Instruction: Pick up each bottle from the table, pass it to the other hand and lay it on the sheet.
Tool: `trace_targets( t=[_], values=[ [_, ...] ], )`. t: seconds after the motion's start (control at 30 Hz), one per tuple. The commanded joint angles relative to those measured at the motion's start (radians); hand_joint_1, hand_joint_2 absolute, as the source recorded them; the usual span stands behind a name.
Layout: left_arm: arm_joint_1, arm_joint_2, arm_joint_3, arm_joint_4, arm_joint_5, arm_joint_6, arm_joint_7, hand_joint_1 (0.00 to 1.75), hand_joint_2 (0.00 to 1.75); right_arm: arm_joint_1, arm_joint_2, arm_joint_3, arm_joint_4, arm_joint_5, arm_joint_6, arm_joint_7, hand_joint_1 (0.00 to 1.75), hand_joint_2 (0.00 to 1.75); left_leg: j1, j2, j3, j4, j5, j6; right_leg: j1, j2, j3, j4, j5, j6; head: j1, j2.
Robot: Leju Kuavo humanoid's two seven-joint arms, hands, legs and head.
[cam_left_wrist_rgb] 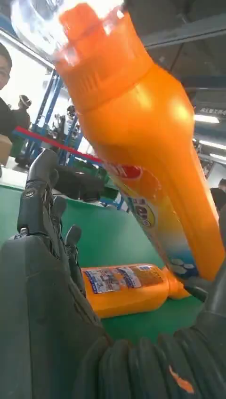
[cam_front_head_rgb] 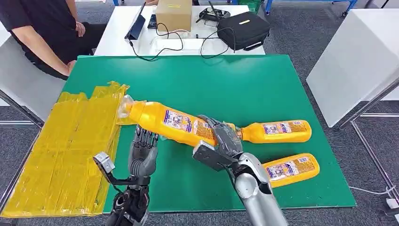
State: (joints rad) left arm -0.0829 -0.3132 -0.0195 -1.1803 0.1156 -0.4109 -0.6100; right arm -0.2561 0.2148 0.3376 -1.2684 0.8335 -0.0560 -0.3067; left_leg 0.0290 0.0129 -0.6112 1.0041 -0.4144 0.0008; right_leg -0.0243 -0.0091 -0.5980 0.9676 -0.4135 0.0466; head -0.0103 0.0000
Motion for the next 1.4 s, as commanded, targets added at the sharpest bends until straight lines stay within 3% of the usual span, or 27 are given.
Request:
trace_targets(
  t=[0.03,0.2,0.63,0.9,1.4],
  values=[
    [-0.062,0.028,-0.044,0.106,0.012,0.002,0.001,0.0,1.75,-0.013,0.007,0.051,0.034,-0.005,-0.024,0.002,1.75,1.75,0.0,-0.002,0.005,-0.001,-0.001,0.001,0.0,0.0,0.004,0.0,-0.002,-0.003,0.0,0.0],
    [-0.066,0.033,-0.022,0.134,0.053,-0.025,0.002,0.0,1.75,0.03,0.006,0.096,0.015,-0.003,-0.034,0.024,1.75,1.75,0.0,-0.002,0.008,-0.001,-0.003,0.002,0.0,0.0,0.007,0.0,-0.003,-0.005,0.0,0.0],
    [-0.115,0.022,-0.053,0.193,0.063,-0.022,0.011,0.0,1.75,0.03,0.022,0.125,0.065,0.015,-0.039,0.078,1.75,1.75,0.0,-0.002,0.004,-0.001,-0.001,0.002,0.0,0.0,0.004,0.0,-0.001,-0.003,0.0,0.0],
    [-0.128,0.085,0.012,0.224,0.122,-0.031,-0.027,0.0,1.75,0.145,0.038,0.274,0.089,0.081,-0.075,0.102,1.75,1.75,0.0,0.0,0.004,-0.002,-0.001,0.0,0.001,0.001,0.003,-0.001,-0.001,-0.002,0.0,0.0],
    [-0.077,0.066,0.0,0.155,0.151,-0.019,-0.032,0.0,1.75,0.152,0.055,0.244,0.141,0.123,-0.054,0.098,1.75,1.75,0.0,-0.002,0.003,-0.002,-0.001,0.001,0.001,-0.001,0.003,-0.001,-0.002,-0.003,0.0,0.0]
  ],
)
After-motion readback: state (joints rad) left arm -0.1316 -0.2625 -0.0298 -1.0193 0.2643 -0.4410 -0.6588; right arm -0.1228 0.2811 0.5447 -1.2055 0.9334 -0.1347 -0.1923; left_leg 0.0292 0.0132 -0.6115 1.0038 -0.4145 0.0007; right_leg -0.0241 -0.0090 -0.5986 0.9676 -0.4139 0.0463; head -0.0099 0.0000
